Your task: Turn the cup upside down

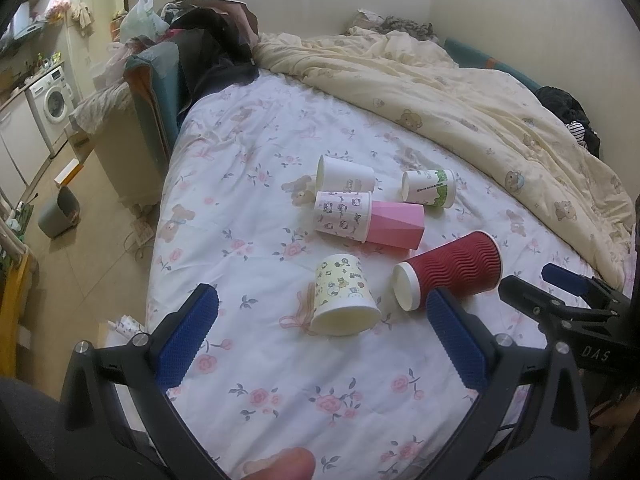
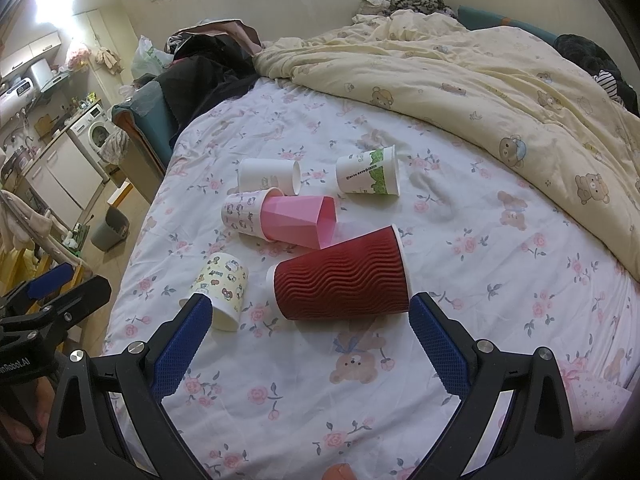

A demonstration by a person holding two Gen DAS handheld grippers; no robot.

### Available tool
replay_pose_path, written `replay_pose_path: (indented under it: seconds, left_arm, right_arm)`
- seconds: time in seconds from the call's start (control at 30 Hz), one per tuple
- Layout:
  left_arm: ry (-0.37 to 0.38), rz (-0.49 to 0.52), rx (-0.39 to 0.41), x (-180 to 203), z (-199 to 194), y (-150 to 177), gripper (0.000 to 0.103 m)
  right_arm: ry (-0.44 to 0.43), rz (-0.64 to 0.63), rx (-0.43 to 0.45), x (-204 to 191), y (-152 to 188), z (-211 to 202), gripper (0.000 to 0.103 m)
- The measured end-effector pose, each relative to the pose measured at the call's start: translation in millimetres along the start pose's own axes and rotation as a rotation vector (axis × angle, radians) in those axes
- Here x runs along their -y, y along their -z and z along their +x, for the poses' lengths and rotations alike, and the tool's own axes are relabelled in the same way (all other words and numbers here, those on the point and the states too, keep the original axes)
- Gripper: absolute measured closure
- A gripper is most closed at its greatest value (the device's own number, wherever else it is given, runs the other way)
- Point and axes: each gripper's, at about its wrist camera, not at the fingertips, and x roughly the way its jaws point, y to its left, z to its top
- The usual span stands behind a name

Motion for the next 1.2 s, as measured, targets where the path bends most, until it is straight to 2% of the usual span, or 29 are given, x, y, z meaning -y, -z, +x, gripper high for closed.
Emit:
replay_pose_path:
  seconds: [1.2]
  left_arm:
    - [0.002,-0.006,-0.013,-2.9,3.5,3.2,0.000]
  right_arm:
    - [-0.003,0.006,0.005,1.8,0.0,-1.9,0.002]
